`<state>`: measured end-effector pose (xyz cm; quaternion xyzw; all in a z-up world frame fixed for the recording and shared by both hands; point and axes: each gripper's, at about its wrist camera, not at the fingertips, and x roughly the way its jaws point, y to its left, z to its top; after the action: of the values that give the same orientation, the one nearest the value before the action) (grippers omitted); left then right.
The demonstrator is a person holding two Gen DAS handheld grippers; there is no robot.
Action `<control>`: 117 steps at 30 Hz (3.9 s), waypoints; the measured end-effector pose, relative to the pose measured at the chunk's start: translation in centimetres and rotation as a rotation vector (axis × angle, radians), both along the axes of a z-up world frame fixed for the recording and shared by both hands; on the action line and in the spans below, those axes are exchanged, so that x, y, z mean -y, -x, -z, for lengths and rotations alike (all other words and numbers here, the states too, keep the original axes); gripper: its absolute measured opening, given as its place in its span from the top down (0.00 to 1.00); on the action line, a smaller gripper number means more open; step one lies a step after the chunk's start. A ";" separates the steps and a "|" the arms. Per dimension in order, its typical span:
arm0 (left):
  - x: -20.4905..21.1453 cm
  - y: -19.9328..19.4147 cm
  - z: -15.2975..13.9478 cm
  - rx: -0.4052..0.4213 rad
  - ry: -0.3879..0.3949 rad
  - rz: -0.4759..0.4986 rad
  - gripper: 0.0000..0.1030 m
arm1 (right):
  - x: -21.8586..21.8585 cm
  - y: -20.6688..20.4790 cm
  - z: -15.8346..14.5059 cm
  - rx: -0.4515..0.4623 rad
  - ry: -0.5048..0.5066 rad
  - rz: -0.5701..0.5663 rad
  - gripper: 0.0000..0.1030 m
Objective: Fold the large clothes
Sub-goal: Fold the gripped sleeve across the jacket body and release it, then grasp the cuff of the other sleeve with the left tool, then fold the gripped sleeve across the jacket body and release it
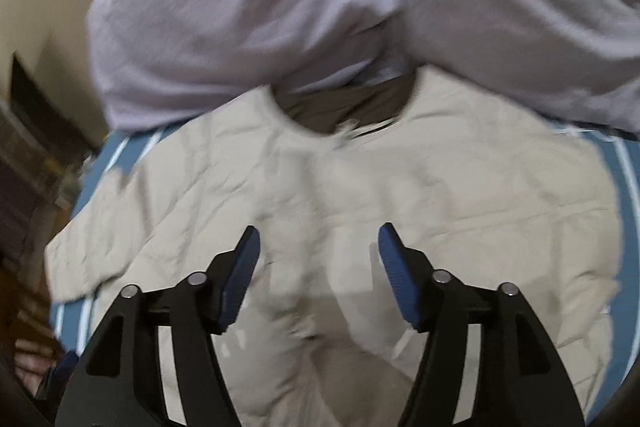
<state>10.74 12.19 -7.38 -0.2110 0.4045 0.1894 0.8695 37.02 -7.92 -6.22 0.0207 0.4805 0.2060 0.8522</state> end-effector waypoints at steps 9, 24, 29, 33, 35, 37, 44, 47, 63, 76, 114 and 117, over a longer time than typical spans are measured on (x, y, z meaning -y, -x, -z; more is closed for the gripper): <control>-1.2 0.0 0.0 0.004 0.024 -0.020 0.02 | 2.6 -1.4 3.8 -0.043 0.107 0.141 0.21; -7.1 1.5 -0.3 0.014 0.026 -0.146 0.02 | -1.2 -0.3 7.6 0.038 0.274 0.125 0.01; -10.2 2.3 0.0 0.010 0.052 -0.195 0.02 | -0.9 -0.1 7.8 0.065 0.255 0.122 0.01; -12.9 2.9 0.3 -0.001 0.055 -0.252 0.02 | -1.0 0.0 7.8 0.067 0.252 0.123 0.01; -14.0 3.1 0.5 -0.010 0.051 -0.278 0.02 | -0.9 0.1 7.8 0.067 0.250 0.123 0.01; -15.2 3.3 0.6 -0.020 0.044 -0.303 0.02 | -1.0 0.1 7.7 0.067 0.250 0.123 0.01; -18.6 3.9 0.5 -0.060 -0.027 -0.369 0.02 | -1.0 0.1 7.8 0.067 0.249 0.123 0.01; -20.6 4.1 0.6 -0.077 -0.050 -0.403 0.02 | -1.1 0.1 7.8 0.067 0.248 0.123 0.01; -27.7 6.2 5.7 -0.173 0.047 -0.552 0.04 | -1.0 0.0 7.8 0.064 0.230 0.107 0.01; -26.7 6.2 5.8 -0.126 0.011 -0.549 0.61 | -0.9 0.1 7.8 0.064 0.230 0.107 0.01; -5.6 -10.6 -9.8 0.323 -0.004 0.124 0.85 | 2.5 2.9 4.3 0.071 0.172 0.076 0.01; -3.3 -11.8 -9.7 0.330 0.027 0.183 0.85 | 3.5 3.2 3.8 0.089 0.168 0.094 0.01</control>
<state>22.54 15.52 2.34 -0.2131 0.2765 0.0671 0.9347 33.79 -11.41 -10.00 -0.0374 0.4562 0.1256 0.8802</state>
